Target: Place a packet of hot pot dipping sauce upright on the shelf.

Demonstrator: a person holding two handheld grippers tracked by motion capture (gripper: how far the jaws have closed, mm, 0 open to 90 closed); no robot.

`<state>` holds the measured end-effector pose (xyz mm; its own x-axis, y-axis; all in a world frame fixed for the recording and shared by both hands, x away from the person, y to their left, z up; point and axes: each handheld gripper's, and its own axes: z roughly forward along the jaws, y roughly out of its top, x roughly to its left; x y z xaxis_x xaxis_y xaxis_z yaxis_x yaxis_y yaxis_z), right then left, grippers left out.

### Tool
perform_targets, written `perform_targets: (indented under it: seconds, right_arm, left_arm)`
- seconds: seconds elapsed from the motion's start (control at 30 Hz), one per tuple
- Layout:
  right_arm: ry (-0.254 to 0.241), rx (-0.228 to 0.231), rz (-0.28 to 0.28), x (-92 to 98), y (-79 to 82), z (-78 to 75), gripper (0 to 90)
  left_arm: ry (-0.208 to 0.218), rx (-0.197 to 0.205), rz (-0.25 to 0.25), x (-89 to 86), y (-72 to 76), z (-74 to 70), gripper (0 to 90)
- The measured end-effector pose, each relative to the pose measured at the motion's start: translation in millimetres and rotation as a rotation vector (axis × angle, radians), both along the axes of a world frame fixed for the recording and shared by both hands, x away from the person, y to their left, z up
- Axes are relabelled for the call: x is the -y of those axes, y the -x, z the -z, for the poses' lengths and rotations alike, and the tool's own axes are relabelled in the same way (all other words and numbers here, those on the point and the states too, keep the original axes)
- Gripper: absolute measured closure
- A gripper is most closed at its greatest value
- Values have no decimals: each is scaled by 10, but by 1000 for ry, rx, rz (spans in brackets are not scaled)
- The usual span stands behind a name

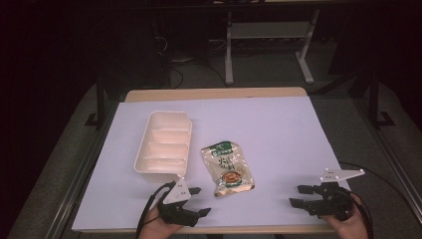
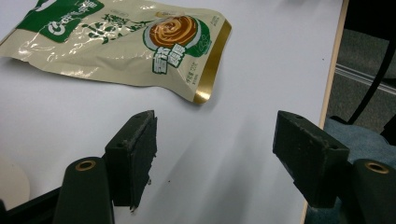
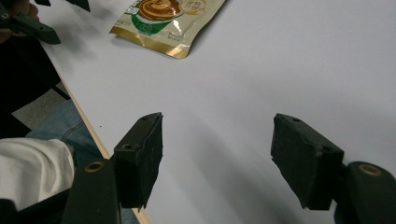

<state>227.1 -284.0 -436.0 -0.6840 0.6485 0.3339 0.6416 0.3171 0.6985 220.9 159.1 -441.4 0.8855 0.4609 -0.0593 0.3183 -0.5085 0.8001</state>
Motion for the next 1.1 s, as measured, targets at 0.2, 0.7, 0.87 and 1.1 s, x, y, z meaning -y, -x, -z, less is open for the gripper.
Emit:
perform_targets:
  seconds: [0.2,0.7,0.87,1.1]
  right_arm:
    - [16,2,-12,-42,4,8,334]
    - [17,1,-19,-90,-49,-3,333]
    - [20,-5,-22,-90,-78,7,333]
    - [-4,12,-29,-115,-165,-52,339]
  left_arm:
    - [6,6,0,-4,6,-23,300]
    - [6,-1,28,174,-83,-79,410]
    - [-11,-3,31,273,-174,-92,460]
    - [-10,-1,38,470,-274,-53,584]
